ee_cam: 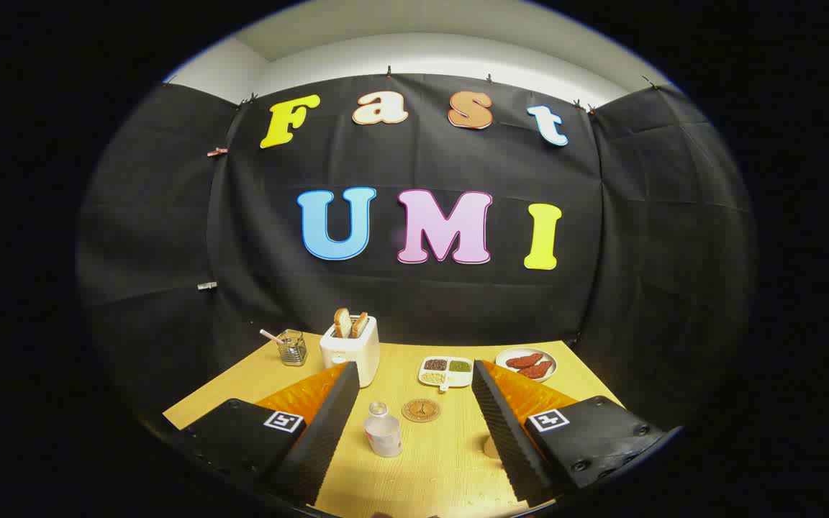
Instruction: Take the bottle from table, then pour the juice into the cup, finally place the bottle on the coaster
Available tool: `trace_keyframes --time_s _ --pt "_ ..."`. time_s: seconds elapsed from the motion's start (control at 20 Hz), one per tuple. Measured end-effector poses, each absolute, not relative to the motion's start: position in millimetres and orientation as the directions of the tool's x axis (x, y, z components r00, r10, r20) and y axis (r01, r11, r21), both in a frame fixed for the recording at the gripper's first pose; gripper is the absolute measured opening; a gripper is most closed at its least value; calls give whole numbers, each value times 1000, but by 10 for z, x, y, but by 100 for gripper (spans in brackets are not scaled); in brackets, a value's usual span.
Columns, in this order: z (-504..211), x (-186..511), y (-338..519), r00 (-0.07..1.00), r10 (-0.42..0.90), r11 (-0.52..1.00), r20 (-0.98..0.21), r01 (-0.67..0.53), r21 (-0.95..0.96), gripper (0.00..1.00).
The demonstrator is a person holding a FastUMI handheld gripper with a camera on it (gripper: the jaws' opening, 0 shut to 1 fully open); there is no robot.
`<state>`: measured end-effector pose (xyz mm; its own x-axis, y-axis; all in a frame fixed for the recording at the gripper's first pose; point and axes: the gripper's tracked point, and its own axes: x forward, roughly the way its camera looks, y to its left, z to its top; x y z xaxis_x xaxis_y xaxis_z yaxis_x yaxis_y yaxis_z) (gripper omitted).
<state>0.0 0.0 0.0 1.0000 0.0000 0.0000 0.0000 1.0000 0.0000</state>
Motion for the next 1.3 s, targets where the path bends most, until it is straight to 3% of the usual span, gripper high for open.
trace_keyframes --time_s 1.3 --pt "-538 88 4 990 -132 985 -45 136 105 97"
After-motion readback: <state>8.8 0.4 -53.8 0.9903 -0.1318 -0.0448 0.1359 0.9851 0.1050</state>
